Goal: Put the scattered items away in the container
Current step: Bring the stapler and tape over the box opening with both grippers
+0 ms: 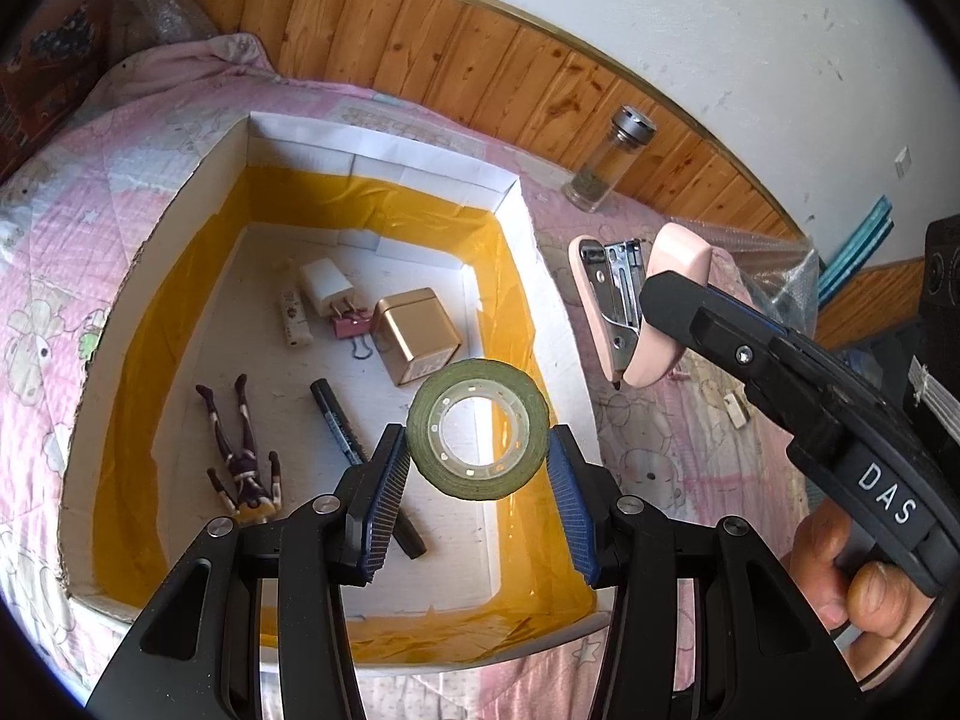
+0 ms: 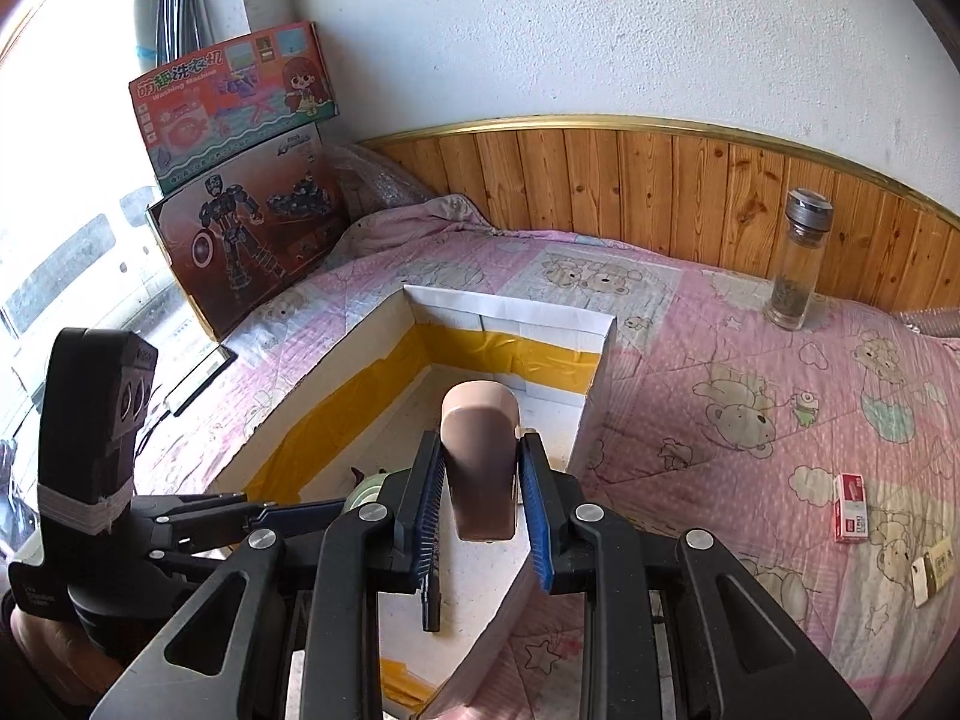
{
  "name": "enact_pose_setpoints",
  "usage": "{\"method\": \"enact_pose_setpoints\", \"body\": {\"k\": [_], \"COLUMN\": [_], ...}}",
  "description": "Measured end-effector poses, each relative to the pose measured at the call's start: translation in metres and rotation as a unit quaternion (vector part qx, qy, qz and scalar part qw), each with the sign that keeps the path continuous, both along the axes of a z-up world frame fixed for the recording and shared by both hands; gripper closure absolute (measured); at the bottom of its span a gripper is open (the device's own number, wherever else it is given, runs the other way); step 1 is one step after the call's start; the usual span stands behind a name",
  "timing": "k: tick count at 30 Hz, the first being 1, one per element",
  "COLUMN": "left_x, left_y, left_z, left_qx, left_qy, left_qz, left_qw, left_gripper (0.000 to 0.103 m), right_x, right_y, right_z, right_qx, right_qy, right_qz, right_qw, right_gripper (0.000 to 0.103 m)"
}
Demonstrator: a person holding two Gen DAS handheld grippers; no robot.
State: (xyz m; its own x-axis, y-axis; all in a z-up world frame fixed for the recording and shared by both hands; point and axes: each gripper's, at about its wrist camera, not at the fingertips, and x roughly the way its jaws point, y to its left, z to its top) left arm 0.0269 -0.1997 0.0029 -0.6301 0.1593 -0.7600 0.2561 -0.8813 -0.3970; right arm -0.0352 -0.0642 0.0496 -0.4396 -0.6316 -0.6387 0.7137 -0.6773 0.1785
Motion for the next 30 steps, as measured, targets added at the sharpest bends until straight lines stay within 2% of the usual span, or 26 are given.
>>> {"method": "enact_pose_setpoints", "body": {"k": [8, 20, 25, 30], "left_x": [-0.002, -0.007, -0.008, -0.008], "left_y": [0.006, 0.010, 0.008, -0.003], "left_z": [0.003, 0.004, 0.002, -0.007], "left_qx": [-0.035, -0.036, -0.014, 0.040], "left_qy": [0.002, 0.004, 0.003, -0.003], "left_qz": [-0.001, -0.011, -0.010, 0.005], "left_qw": [0.9994, 0.9993, 0.9998, 0.9992], "left_gripper": [0.054, 0.054, 0.054, 0.054], "right_x": [-0.013, -0.032, -0.040, -0.051], "right_y": [-0.014, -0.026, -0.032, -0.043], "right_z": [0.002, 0.015, 0.015, 0.012], "right_qx": [0.010, 0.027, 0.035, 0.050], "right_qy": [-0.012, -0.007, -0.014, -0.025], "right_qz": [0.005, 0.003, 0.004, 0.013], "right_qw": [1.000, 1.000, 0.999, 0.998], "right_gripper": [0.076, 0.076, 0.076, 0.076]}}
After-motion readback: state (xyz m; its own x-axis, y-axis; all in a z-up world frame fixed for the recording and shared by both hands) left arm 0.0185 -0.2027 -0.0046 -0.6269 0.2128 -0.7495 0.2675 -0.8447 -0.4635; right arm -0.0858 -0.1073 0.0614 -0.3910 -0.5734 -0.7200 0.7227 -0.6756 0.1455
